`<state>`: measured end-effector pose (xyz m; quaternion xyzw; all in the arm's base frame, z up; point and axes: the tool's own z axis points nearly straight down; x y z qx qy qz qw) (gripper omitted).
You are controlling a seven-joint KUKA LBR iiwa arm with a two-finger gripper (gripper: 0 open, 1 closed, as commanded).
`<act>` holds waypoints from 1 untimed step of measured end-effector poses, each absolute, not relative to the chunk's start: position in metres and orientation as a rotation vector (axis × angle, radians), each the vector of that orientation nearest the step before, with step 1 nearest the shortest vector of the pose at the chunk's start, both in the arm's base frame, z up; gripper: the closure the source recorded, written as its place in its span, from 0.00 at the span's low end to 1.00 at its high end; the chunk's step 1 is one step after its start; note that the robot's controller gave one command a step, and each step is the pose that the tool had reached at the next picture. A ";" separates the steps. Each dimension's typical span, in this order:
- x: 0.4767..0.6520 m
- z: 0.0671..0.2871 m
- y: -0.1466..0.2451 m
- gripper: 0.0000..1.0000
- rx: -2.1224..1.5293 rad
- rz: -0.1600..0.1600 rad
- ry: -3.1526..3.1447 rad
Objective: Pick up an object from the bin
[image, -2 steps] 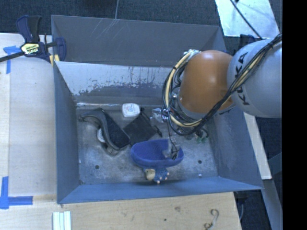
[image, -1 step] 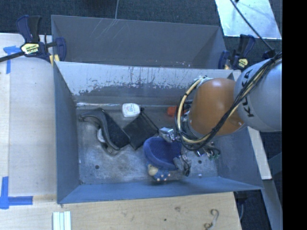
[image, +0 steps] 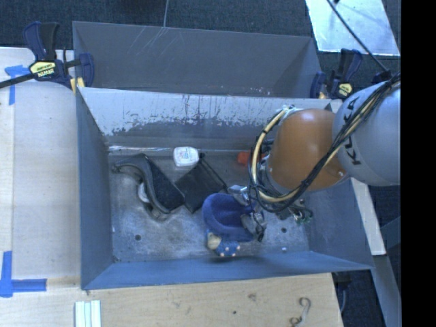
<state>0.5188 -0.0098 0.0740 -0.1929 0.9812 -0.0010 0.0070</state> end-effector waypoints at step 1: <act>0.522 0.186 -0.024 1.00 -1.057 -0.006 2.949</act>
Offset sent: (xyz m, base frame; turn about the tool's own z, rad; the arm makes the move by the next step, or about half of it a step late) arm 0.0010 -0.0130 0.1089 -0.3017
